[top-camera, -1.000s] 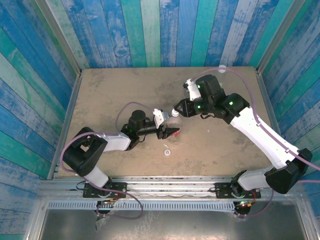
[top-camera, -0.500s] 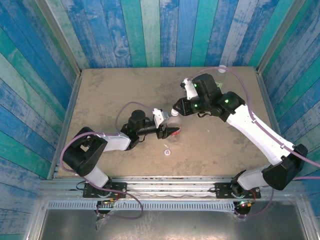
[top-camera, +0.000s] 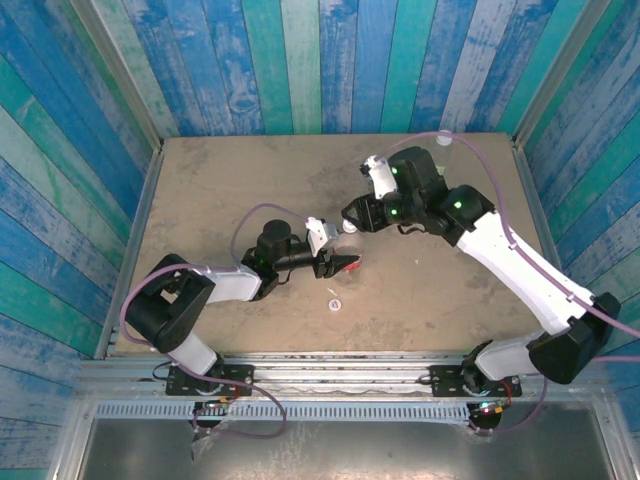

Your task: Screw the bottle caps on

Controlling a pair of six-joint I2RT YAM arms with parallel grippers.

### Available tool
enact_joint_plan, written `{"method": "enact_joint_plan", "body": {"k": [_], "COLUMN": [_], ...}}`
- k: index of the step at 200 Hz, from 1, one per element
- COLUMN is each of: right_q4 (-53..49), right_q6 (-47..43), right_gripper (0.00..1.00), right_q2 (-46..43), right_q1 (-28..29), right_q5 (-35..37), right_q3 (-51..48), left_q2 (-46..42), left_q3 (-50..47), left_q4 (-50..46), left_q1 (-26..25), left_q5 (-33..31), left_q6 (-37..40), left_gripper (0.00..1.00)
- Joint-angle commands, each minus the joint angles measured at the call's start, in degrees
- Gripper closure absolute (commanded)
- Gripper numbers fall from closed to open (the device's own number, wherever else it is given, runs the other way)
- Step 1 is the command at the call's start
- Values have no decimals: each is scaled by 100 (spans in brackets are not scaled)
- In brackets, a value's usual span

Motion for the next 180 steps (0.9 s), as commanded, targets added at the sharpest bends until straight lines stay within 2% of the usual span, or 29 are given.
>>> {"method": "enact_joint_plan", "body": {"k": [1,40,63,107,180], "right_q4": [664,1375,2036,2122,2117], "right_q6": [-792,-2463,-2795,-2633,-2423], "right_gripper": [39,32,33,40,53], "right_q2": [-540,-1059,-1330,-1172,-956], "right_q1": [147,539,566,560,528], "right_q5": [-14,311,318,754,823], "right_q3": [-421,-1284,-1824,-1962,-1916], "left_q2": [150,155,161,160,135], "left_q3": [-44,-44,-35,-44,-52], "left_q4": [-232,-241,-236,-237,-250], "left_q1": [4,-2,-2,2,1], "left_q5": [-67,-63,-58,-44,-55], "left_q6": [30,30,29,39,54], "left_gripper": [35,35,35,35,35]}}
